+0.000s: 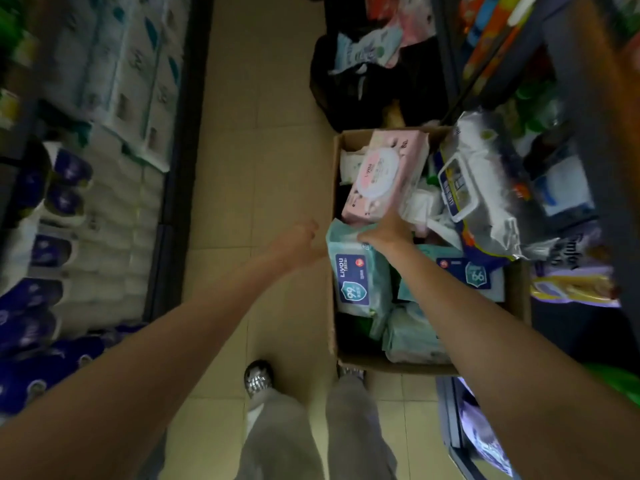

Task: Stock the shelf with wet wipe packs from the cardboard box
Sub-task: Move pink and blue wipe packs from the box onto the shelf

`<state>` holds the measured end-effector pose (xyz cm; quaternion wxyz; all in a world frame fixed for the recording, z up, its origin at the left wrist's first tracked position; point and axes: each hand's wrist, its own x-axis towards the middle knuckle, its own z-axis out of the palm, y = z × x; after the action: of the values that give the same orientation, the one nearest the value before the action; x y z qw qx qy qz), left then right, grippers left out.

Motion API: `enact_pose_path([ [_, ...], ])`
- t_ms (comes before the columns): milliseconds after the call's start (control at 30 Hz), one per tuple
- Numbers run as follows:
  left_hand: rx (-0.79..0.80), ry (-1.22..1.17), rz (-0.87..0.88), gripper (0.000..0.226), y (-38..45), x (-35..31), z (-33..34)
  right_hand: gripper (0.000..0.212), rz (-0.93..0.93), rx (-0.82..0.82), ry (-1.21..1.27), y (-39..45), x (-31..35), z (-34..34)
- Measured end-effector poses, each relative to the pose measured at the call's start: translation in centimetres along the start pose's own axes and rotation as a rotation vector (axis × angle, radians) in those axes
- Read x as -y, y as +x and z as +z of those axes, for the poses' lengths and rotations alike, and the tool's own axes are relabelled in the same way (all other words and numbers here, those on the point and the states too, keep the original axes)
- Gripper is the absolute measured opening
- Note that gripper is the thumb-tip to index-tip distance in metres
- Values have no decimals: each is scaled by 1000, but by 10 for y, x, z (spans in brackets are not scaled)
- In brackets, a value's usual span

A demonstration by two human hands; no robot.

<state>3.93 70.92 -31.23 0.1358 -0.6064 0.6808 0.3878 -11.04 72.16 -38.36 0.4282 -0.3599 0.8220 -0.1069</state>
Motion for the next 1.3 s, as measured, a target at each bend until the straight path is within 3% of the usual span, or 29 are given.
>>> enact_pose_path([
  [100,20,-17,-25,50,-5,1,-5,31,-7,9,-142,-11,1,1],
  [200,-17,-115,-52,47,0,-4,-18,8,-117,16,-246,-31,5,-12],
  [233,-14,-172,-59,44,1,-5,-22,9,-170,-2,-261,-40,9,-17],
  [333,86,-550,-140,27,-5,-8,-28,14,-353,-64,-247,-66,42,-41],
  [400,125,-835,-189,40,-16,-11,-42,18,-472,-88,-246,-78,82,-63],
  [500,-153,-1039,-170,49,-34,-11,-95,31,-622,-135,-259,-101,150,-103],
  [567,-243,-1115,-92,35,-55,-9,-147,34,-740,-160,-249,-126,196,-127],
  [633,-284,-1176,-10,19,-85,-6,-200,24,-861,-192,-231,-153,240,-146],
  [700,-391,-1189,90,23,-121,-2,-250,15,-956,-218,-198,-185,282,-160],
  [833,-605,-1218,310,29,-211,13,-341,17,-1172,-291,-141,-253,359,-177],
  [867,-666,-1180,352,29,-235,23,-362,27,-1224,-299,-179,-273,378,-177],
  [967,-806,-933,445,24,-304,58,-408,95,-1300,-325,-559,-339,432,-160],
  [1033,-847,-841,494,22,-350,88,-431,112,-1372,-272,-661,-387,467,-135],
  [1133,-945,-821,531,21,-419,139,-456,110,-1468,-32,-506,-451,514,-87],
  [1300,-1113,-765,462,19,-509,243,-481,105,-1705,-11,-368,-549,565,16],
])
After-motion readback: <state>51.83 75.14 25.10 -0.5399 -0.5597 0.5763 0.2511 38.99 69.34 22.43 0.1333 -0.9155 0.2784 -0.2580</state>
